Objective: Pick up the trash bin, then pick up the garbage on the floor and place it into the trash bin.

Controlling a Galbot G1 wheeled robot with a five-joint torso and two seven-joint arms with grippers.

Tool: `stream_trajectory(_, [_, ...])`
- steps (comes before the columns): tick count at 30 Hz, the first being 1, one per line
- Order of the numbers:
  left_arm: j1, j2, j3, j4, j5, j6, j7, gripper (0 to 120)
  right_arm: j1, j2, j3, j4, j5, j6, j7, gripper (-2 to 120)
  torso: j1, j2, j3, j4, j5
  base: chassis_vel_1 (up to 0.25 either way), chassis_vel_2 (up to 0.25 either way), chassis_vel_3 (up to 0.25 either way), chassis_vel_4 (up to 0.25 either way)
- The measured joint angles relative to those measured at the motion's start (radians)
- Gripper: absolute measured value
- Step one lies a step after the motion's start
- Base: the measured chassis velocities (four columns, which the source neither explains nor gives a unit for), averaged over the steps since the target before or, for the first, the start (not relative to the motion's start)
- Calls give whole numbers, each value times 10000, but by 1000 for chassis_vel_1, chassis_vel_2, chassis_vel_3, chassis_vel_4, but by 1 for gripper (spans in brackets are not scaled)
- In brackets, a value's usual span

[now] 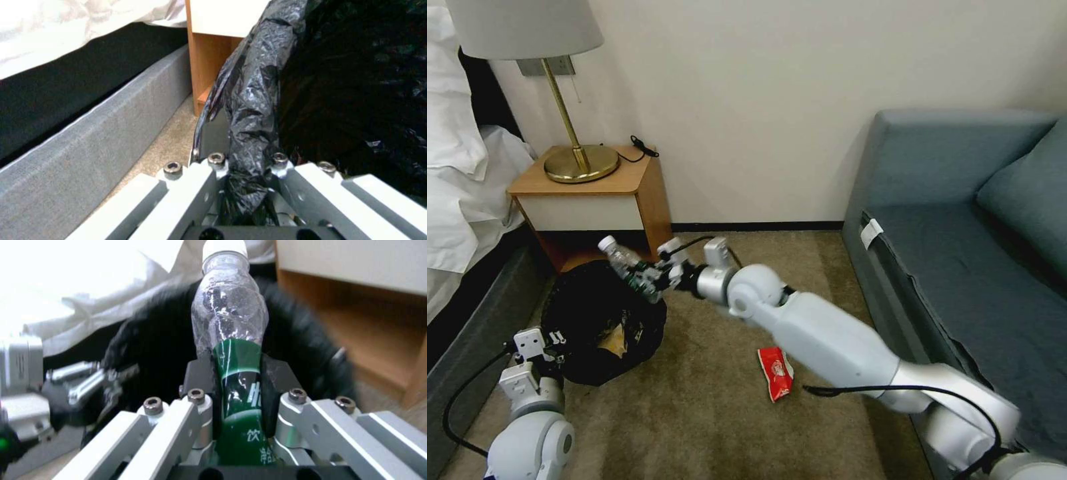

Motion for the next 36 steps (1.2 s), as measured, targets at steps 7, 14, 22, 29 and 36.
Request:
stream_trajectory(7, [-95,21,28,86,-44,19,-3,2,-349,316,-372,-586,-511,352,325,16,0,0,0,1,0,0,0,0,0])
stream_trajectory(14, [-76,-54,129,76,5,31,2,2,-495,235,-401,-587,-572,372,484,36,0,0,0,-2,1,0,0,0,0])
stream_trajectory(22, [26,-120,147,35,72,32,28,2,-573,159,-405,-422,-621,394,501,64,0,0,0,-1,2,0,0,0,0])
stream_trajectory(29, [40,-133,80,27,72,11,40,2,-637,48,-460,-349,-792,400,502,94,0,0,0,0,3,0,0,0,0])
stream_trajectory(36, [34,-31,-52,35,-40,11,34,2,-531,-625,-465,-123,-783,-12,1006,100,0,0,0,-1,3,0,0,0,0])
